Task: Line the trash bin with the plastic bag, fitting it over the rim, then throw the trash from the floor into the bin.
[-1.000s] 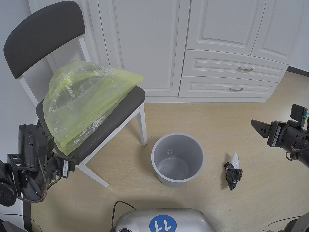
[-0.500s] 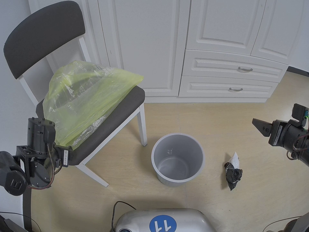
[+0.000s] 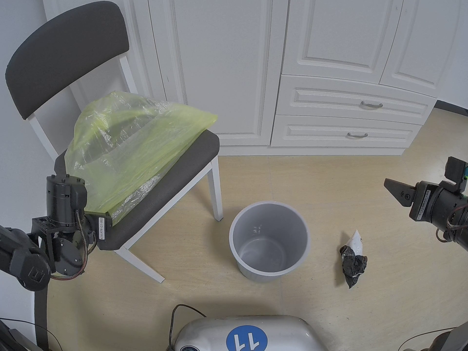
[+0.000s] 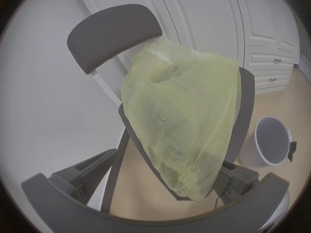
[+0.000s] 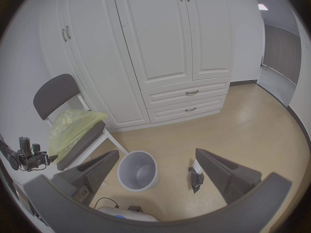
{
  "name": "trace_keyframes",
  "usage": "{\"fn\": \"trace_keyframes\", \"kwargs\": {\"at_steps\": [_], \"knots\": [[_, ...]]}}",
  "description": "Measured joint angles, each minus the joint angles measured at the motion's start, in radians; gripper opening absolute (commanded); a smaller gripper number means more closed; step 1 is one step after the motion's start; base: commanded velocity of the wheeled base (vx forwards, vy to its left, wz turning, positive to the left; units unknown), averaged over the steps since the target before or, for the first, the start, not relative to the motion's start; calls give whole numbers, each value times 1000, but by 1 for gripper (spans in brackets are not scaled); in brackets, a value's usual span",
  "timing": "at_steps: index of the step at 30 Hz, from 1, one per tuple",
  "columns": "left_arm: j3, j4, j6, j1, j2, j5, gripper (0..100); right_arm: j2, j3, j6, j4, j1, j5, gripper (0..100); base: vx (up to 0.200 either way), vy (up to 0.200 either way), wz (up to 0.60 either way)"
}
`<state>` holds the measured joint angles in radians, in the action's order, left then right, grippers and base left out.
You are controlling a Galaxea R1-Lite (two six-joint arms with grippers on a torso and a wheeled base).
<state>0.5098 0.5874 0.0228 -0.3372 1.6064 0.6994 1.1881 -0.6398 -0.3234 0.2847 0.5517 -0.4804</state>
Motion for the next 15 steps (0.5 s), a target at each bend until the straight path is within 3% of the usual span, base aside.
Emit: {"fn": "trace_keyframes", "kwargs": {"at_steps": [15], "knots": [[-55,68,2,-11,-9,9,0,-3,0,0,-1,0,14,100,0,0,0]]}}
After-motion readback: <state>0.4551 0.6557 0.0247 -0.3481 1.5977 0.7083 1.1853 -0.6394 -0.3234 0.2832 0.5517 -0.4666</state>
